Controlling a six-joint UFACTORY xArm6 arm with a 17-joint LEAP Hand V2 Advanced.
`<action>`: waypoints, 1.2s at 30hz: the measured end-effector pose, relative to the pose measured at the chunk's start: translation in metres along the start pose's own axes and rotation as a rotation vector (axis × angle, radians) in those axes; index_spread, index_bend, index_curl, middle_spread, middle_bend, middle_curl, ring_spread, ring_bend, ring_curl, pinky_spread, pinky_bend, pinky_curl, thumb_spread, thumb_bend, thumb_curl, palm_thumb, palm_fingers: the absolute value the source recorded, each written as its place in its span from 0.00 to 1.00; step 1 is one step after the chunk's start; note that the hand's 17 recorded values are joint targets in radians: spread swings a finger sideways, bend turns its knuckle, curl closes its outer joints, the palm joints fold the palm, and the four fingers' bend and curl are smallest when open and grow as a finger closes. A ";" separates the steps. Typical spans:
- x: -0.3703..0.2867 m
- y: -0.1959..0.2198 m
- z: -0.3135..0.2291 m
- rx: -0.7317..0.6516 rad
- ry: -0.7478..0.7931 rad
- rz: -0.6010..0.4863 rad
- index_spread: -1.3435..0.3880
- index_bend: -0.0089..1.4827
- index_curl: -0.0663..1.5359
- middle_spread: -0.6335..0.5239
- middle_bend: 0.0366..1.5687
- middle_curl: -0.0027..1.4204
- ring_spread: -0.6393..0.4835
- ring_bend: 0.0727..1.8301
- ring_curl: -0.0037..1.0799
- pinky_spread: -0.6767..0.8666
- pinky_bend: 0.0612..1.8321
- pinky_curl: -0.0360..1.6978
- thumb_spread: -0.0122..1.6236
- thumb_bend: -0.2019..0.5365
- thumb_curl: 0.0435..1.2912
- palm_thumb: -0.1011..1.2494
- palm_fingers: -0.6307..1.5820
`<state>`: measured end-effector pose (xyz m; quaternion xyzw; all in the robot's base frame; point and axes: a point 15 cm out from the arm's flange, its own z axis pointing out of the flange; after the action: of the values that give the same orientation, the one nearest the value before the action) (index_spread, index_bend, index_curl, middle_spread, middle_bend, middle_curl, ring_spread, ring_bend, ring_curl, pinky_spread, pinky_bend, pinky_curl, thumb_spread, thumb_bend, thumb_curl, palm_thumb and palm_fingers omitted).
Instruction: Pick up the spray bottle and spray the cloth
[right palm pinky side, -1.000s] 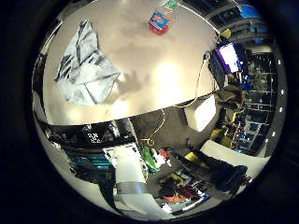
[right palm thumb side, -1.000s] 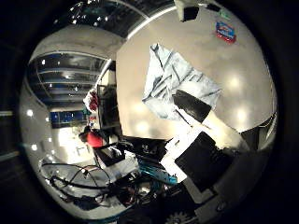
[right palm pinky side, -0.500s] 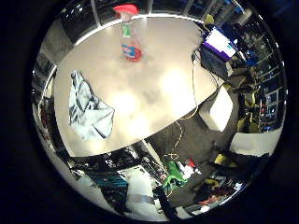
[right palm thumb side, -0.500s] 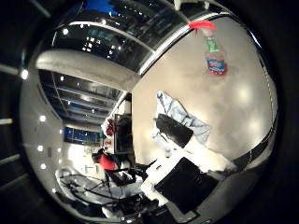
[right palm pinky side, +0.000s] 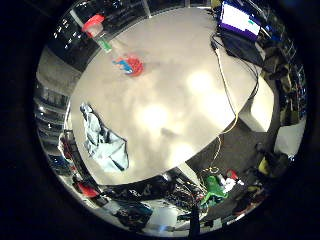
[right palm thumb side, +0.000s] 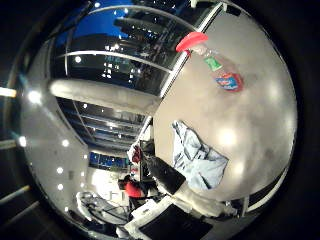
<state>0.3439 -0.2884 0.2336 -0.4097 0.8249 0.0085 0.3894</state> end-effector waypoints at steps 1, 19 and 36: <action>0.004 -0.002 0.003 -0.005 -0.011 0.007 0.67 0.10 0.19 0.64 0.12 0.25 0.72 0.16 0.25 0.69 0.22 0.20 0.62 0.23 0.19 0.37 0.32; 0.046 -0.064 0.051 -0.056 -0.216 0.036 0.66 0.11 0.20 0.63 0.11 0.24 0.71 0.16 0.24 0.68 0.22 0.20 0.62 0.24 0.19 0.35 0.31; 0.062 -0.088 0.121 -0.154 -0.291 0.002 0.65 0.11 0.20 0.63 0.11 0.24 0.70 0.16 0.24 0.69 0.21 0.20 0.63 0.24 0.19 0.40 0.31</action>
<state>0.4589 -0.3481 0.1364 -0.4318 0.7573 0.1315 0.4720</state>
